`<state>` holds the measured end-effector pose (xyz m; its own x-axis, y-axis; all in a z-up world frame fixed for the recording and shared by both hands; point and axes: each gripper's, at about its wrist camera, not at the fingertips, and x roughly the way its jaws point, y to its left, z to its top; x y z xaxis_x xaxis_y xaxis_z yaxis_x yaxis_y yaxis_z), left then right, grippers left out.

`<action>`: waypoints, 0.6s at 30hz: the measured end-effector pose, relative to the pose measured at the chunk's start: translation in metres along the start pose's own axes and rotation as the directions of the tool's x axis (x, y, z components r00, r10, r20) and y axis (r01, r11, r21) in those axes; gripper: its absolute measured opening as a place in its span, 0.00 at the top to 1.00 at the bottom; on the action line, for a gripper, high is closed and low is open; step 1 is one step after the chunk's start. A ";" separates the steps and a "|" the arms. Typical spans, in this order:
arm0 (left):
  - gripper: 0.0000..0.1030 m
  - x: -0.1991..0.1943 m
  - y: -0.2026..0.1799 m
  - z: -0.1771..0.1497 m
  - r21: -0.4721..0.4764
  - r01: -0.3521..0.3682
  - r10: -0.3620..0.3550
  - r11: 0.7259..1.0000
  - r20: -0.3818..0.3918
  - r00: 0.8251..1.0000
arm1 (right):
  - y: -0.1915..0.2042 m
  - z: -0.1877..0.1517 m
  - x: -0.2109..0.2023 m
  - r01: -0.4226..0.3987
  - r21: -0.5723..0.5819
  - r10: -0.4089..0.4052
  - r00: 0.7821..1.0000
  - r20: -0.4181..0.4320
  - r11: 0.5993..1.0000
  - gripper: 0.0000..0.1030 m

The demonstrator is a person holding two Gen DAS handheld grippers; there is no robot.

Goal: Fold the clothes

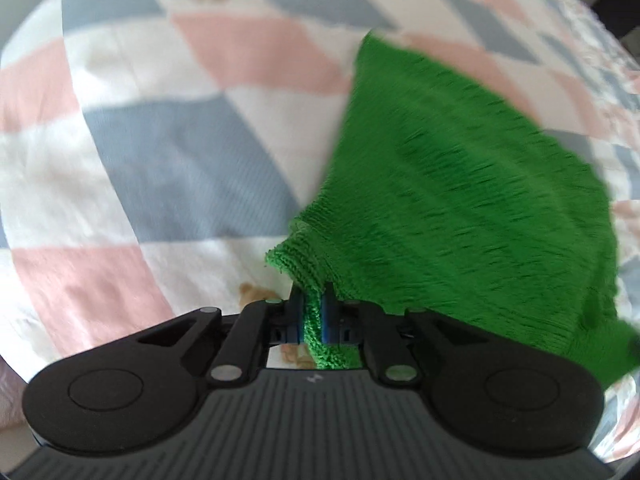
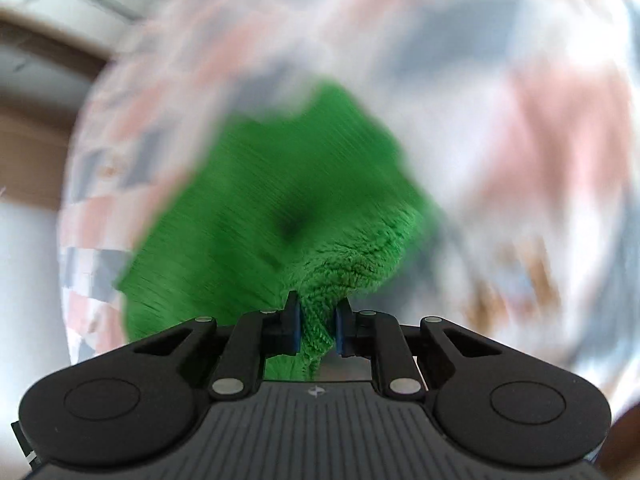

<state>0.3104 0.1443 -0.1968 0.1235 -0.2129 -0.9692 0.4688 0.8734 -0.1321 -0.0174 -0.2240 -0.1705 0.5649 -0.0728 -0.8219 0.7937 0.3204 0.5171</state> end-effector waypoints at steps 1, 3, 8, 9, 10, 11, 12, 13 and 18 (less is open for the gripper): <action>0.95 -0.012 -0.004 -0.003 0.012 0.003 -0.003 1.000 0.026 1.000 | 0.021 0.014 -0.008 -0.016 -0.076 0.019 0.999 0.032 0.997 0.85; 0.96 -0.037 -0.012 -0.012 0.029 0.016 -0.019 0.999 0.082 0.996 | 0.065 0.043 -0.024 -0.055 -0.235 0.078 0.993 0.092 0.970 0.85; 0.96 -0.105 -0.037 -0.043 -0.025 0.045 -0.037 0.999 0.249 0.968 | 0.181 0.104 -0.042 -0.199 -0.544 0.277 0.959 0.064 0.815 0.85; 0.96 -0.119 -0.041 -0.049 -0.062 0.058 -0.039 0.996 0.283 0.958 | 0.207 0.113 -0.041 -0.228 -0.596 0.315 0.948 0.044 0.770 0.85; 0.96 -0.133 -0.045 -0.055 -0.098 0.072 -0.038 0.993 0.318 0.947 | 0.234 0.119 -0.040 -0.256 -0.644 0.347 0.938 0.016 0.721 0.86; 0.96 -0.148 -0.049 -0.061 -0.129 0.082 -0.031 0.988 0.356 0.934 | 0.262 0.123 -0.039 -0.286 -0.683 0.378 0.926 -0.017 0.672 0.86; 0.96 -0.165 -0.054 -0.066 -0.149 0.078 -0.013 0.986 0.395 0.918 | 0.287 0.126 -0.041 -0.321 -0.717 0.420 0.907 -0.043 0.619 0.93; 0.96 -0.180 -0.061 -0.069 -0.160 0.065 0.011 0.985 0.432 0.902 | 0.311 0.128 -0.047 -0.348 -0.751 0.460 0.885 -0.066 0.561 0.94; 0.96 -0.265 -0.110 -0.092 -0.163 -0.006 0.108 0.987 0.625 0.773 | 0.397 0.145 -0.063 -0.484 -0.764 0.546 0.811 -0.209 0.427 0.94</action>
<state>0.1460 0.1447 0.0557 0.6925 -0.3438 -0.6342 0.3189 0.9345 -0.1583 0.2948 -0.2291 0.1214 0.8445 0.3135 -0.4343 -0.1071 0.8933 0.4365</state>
